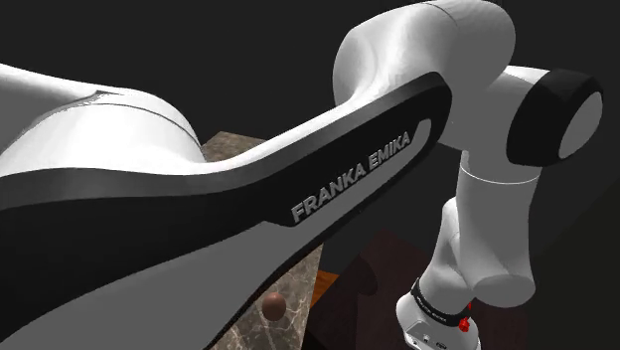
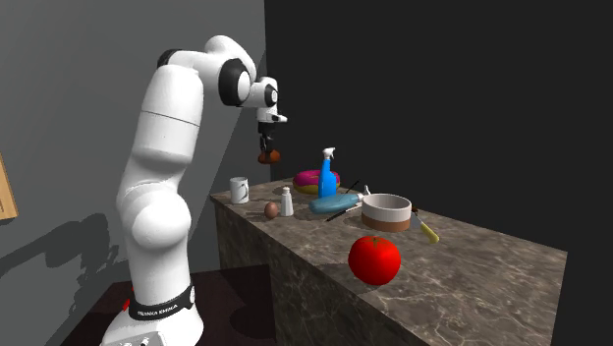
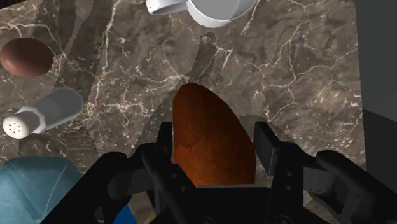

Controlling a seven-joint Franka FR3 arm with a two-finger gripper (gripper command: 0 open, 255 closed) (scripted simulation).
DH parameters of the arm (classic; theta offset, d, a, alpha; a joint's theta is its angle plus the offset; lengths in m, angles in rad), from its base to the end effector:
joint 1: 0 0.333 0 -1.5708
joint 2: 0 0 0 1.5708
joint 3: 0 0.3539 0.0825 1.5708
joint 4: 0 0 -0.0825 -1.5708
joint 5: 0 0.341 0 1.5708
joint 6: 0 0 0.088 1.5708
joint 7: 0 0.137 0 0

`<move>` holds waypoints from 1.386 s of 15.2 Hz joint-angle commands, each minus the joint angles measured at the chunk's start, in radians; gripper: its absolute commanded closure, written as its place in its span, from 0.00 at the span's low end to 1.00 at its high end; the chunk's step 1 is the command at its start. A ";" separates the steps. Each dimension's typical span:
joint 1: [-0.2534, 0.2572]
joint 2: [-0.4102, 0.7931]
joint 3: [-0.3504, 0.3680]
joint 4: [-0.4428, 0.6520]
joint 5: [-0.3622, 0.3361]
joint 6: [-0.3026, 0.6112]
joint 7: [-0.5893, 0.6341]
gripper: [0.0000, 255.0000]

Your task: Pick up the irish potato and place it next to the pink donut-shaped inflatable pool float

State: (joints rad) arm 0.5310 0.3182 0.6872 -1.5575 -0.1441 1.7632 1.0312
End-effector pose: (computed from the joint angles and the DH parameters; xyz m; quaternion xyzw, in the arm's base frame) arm 0.2707 0.5385 0.5095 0.9945 0.0981 -0.0353 0.0050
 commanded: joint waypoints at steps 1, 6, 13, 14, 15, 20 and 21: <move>0.057 0.077 -0.001 0.092 -0.045 -0.028 0.050 1.00; 0.141 0.183 -0.015 0.213 -0.101 -0.055 0.101 1.00; 0.129 0.191 -0.020 0.126 -0.108 0.035 0.106 1.00; 0.128 0.193 -0.021 0.115 -0.110 0.048 0.107 1.00; 0.127 0.195 -0.022 0.105 -0.112 0.060 0.108 1.00; 0.124 0.210 -0.029 0.057 -0.123 0.119 0.113 1.00; 0.124 0.213 -0.031 0.049 -0.125 0.130 0.115 1.00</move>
State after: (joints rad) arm 0.6569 0.5301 0.6576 -1.4971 -0.2676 1.8804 1.1454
